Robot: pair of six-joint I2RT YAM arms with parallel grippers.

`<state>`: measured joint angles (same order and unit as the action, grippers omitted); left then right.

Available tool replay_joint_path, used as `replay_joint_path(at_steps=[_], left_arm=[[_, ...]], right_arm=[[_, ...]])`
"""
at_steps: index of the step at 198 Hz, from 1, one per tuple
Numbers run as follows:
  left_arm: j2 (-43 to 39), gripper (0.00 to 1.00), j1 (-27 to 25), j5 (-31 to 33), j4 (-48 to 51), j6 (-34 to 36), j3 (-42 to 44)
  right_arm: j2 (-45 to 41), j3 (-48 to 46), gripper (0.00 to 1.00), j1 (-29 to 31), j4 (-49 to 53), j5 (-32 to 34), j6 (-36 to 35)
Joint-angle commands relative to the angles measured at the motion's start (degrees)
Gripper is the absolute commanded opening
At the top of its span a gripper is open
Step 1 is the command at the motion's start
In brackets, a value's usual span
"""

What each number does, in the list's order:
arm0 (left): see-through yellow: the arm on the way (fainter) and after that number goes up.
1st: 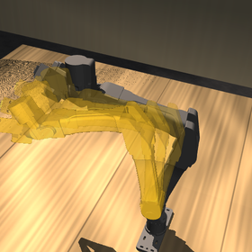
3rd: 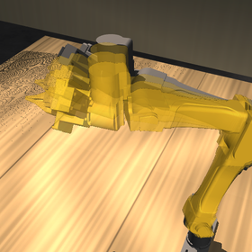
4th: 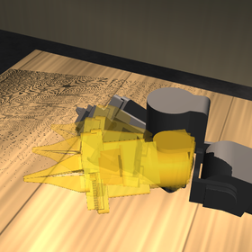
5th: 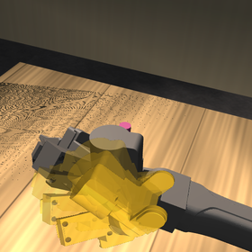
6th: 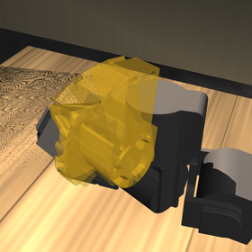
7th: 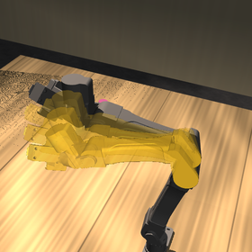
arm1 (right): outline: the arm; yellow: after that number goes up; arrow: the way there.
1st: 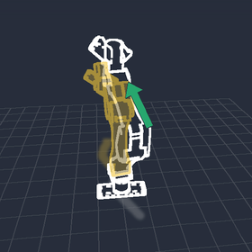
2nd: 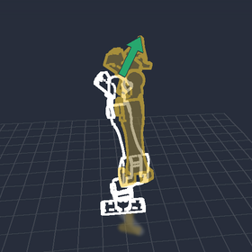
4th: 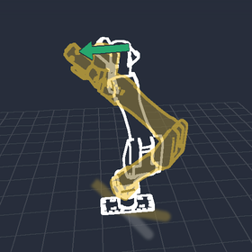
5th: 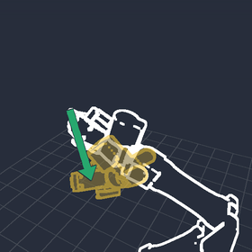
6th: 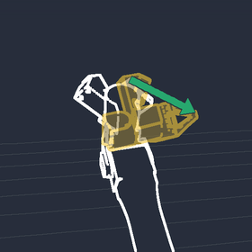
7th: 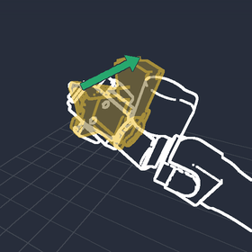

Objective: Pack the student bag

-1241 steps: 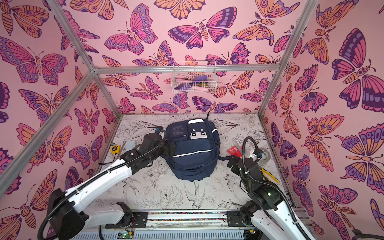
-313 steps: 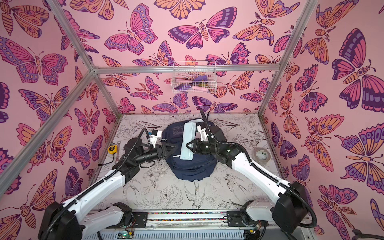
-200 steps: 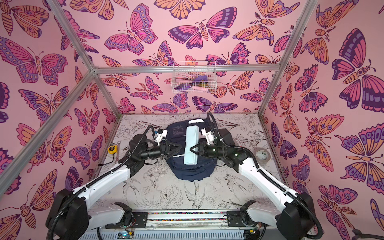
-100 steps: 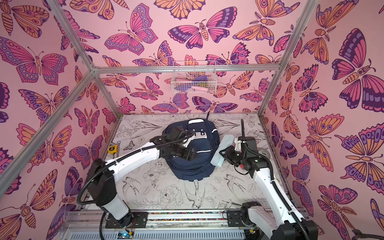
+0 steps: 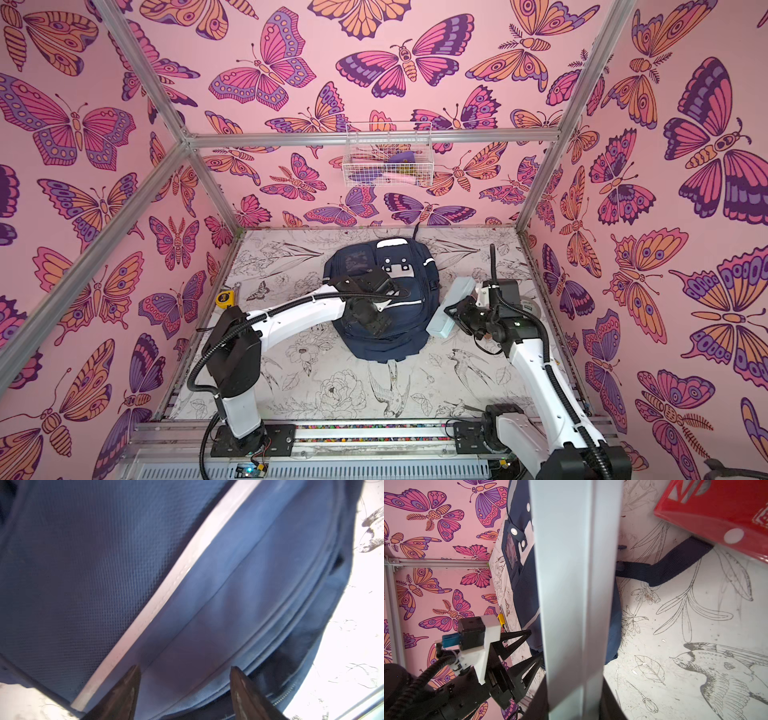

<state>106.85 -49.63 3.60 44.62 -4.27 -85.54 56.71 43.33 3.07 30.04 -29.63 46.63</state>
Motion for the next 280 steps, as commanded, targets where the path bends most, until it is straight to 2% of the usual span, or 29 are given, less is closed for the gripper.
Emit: replay_joint_path(at_steps=[1, 18, 42, 71, 81, 108, 143, 172, 223, 280], left_arm=[[2.5, 0.62, -1.1, 5.7, 1.5, 1.8, -1.4], [3.1, 0.46, -1.2, 7.7, 1.2, 1.6, -1.9], [2.3, 0.30, -1.2, 10.4, -0.2, 1.1, -1.9], [-1.3, 0.10, -1.2, 13.7, -2.4, 0.2, -1.8], [-3.1, 0.00, -1.1, 14.8, -4.0, 0.0, -1.2], [-8.6, 0.00, -0.8, 14.8, -9.0, -0.4, 1.4], [-16.1, 0.00, 1.1, 7.1, -17.4, -1.2, 7.3], [-19.8, 0.00, 3.5, 1.4, -21.0, -3.0, 10.3], [-24.1, 0.00, 6.2, -3.8, -26.1, -4.9, 15.4], [-25.2, 0.00, 6.8, -5.6, -27.7, -5.0, 17.6]], right_arm=[[-0.8, 0.9, 0.00, -0.4, 0.6, -0.8, -0.7], [-1.2, 1.6, 0.00, -0.4, 1.5, -0.6, -1.3], [-1.7, 2.5, 0.00, -0.5, 3.2, 0.1, -2.3], [-2.1, 3.1, 0.00, -0.5, 3.8, -0.4, -2.7], [-2.2, 3.2, 0.00, -0.5, 3.8, -1.0, -2.7], [-3.0, 3.1, 0.00, -0.4, 4.5, -2.1, -3.1], [-4.6, 0.2, 0.00, 0.8, 0.8, -5.5, -1.0], [-4.0, -0.8, 0.00, 6.1, -2.4, -4.4, 0.2], [3.7, 2.5, 0.00, 15.8, -6.5, 0.0, -0.3], [14.8, 6.5, 0.00, 18.4, -12.3, -0.1, -1.0]])
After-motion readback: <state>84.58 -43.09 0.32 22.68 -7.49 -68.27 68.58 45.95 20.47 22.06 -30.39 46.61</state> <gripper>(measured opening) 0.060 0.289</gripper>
